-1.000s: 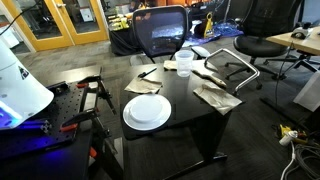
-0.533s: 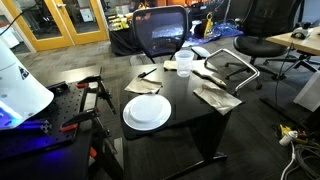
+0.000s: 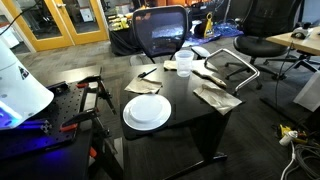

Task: Move the cup to the left

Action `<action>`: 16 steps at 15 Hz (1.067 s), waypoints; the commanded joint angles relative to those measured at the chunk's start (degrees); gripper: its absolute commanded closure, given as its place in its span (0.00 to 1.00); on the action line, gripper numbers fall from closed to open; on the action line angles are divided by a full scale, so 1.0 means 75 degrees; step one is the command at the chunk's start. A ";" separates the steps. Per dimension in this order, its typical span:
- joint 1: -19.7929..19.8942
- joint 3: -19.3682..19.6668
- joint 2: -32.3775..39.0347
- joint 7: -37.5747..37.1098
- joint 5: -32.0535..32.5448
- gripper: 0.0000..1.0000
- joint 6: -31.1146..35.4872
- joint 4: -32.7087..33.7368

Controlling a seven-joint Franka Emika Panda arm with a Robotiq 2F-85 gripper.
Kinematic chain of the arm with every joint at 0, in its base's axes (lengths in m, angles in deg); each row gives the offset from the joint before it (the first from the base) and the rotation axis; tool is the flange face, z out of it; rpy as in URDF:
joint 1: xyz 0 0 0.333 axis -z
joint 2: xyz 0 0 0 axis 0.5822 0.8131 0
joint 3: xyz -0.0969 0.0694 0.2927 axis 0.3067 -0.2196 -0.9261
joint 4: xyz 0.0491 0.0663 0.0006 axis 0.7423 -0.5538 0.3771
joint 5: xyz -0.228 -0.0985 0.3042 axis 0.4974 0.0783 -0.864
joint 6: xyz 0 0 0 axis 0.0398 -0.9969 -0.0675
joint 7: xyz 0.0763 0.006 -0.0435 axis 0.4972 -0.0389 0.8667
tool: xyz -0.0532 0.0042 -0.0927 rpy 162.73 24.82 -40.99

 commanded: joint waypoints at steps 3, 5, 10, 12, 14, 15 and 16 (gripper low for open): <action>-0.0070 0.0128 0.0170 -0.0128 0.0188 0.00 0.0172 0.0060; 0.0211 0.0027 0.0409 -0.0642 0.0694 0.00 0.0619 0.0153; 0.0577 0.0261 0.1592 -0.1576 0.1762 0.00 0.1193 0.0828; 0.0462 0.0509 0.2124 -0.1699 0.1936 0.00 0.1092 0.1232; 0.0262 0.0788 0.2676 -0.1576 0.1908 0.00 0.0990 0.1660; 0.0155 0.0916 0.2939 -0.1447 0.1795 0.00 0.0966 0.1860; 0.0053 0.1034 0.3184 -0.1271 0.1635 0.00 0.0962 0.2037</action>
